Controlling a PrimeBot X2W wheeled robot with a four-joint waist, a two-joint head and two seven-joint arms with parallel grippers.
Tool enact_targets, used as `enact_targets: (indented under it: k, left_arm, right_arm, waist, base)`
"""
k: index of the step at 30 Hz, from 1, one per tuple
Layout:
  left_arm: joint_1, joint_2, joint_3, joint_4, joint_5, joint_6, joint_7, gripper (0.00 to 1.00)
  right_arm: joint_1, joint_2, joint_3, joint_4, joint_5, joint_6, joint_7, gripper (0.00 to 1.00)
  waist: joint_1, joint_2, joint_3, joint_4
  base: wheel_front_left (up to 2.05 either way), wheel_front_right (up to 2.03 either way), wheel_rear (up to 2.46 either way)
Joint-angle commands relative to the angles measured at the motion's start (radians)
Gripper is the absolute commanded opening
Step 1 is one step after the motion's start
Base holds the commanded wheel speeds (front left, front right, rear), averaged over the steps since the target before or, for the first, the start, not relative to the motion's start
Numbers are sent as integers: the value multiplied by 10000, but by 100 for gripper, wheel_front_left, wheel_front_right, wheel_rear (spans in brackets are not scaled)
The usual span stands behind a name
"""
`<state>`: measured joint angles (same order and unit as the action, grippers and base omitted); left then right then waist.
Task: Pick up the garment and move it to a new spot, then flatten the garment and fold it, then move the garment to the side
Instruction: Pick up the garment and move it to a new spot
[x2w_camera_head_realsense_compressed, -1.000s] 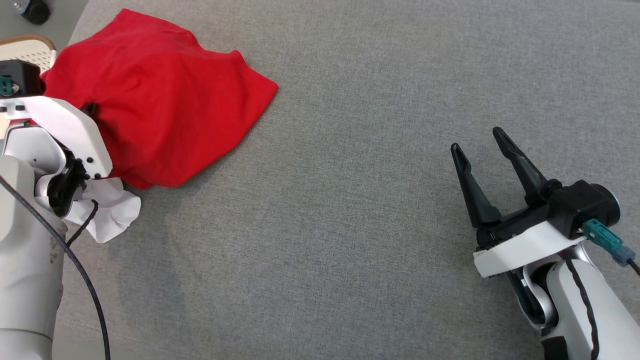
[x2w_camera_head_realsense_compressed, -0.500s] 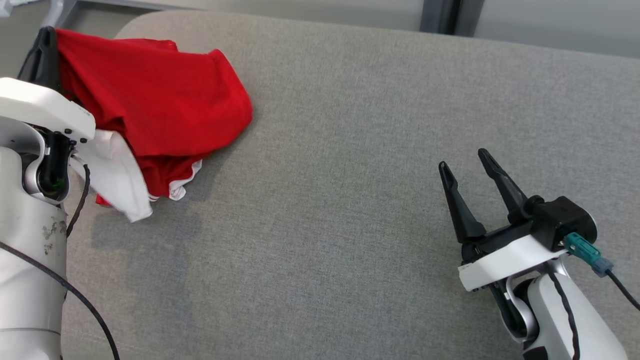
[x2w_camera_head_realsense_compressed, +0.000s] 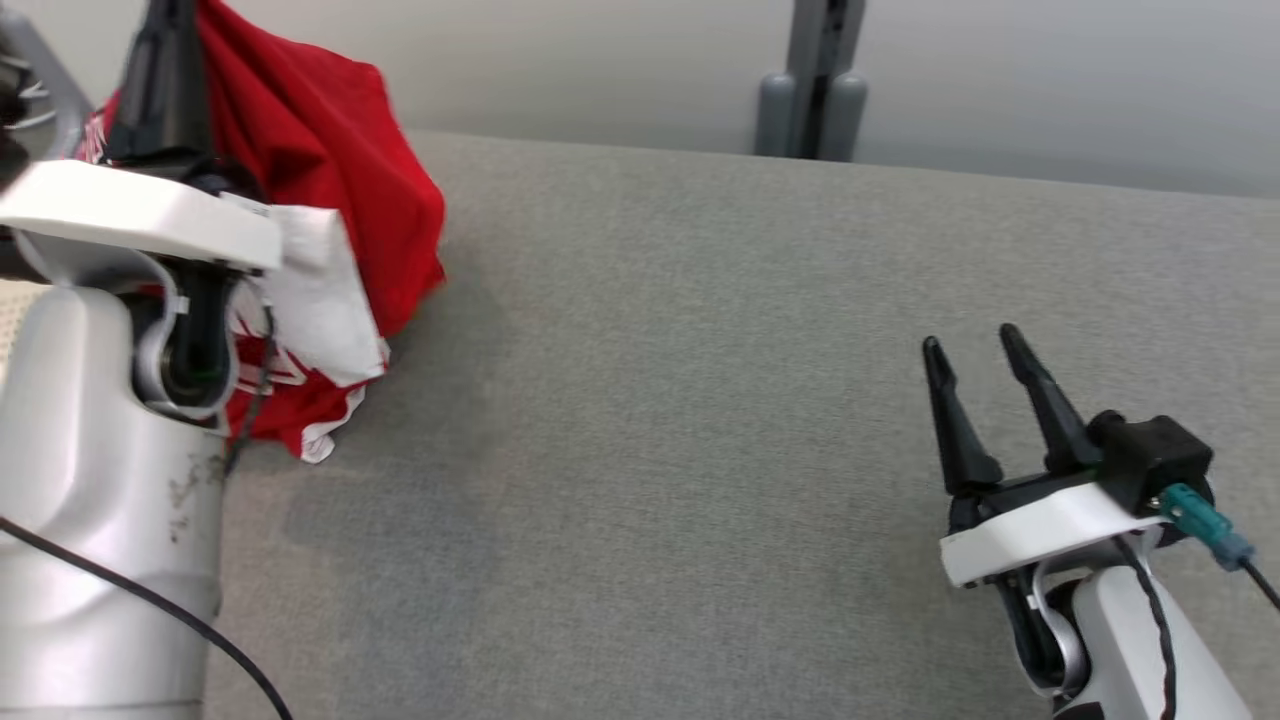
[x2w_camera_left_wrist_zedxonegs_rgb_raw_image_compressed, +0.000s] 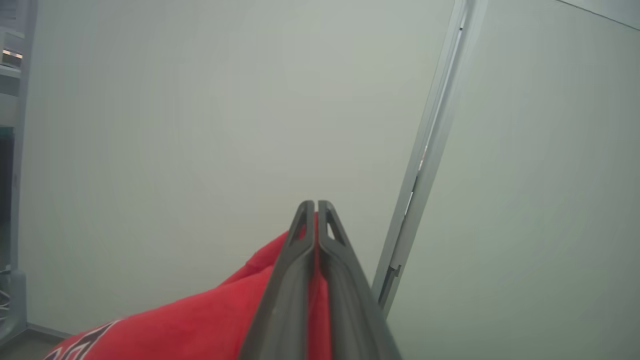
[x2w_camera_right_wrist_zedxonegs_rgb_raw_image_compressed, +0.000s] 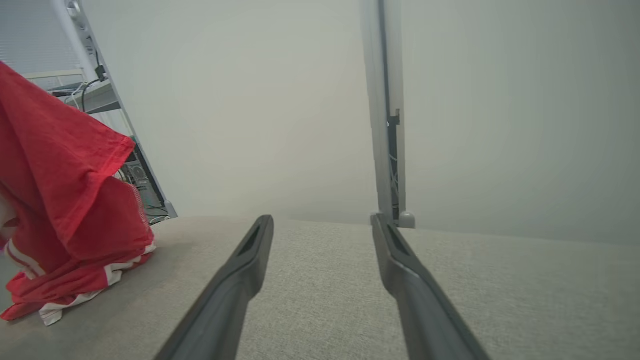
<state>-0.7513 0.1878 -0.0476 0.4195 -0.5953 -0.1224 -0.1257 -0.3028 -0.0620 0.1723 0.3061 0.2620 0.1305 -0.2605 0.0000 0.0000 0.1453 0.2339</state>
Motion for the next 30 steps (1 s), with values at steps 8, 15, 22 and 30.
enact_targets:
  k: [8, 15, 22, 30]
  left_arm:
    - [931, -555, -1051, -2088, -171, 14, 1009, 0]
    - [1208, -971, -2002, -2970, -5, 206, 1412, 0]
    - [650, -1200, -2794, -2625, 376, 360, 1176, 0]
    - [10, -1223, -3950, -709, 1669, 483, 468, 0]
  right_arm:
    - [9, 79, -631, -262, -327, 5, -71, 100]
    - [-197, 84, -868, -556, -220, 5, -71, 100]
    - [-450, 89, -1008, -846, 0, 5, -52, 100]
    - [-698, 92, -914, -984, 492, 5, -54, 100]
  waist:
    - [0, 0, -300, -1326]
    - [0, 0, 111, -2684]
    - [0, 0, 894, -4172]
    - [0, 0, 1820, -5618]
  base:
    - [0, 0, 0]
    - [0, 0, 0]
    - [0, 0, 0]
    - [0, 0, 0]
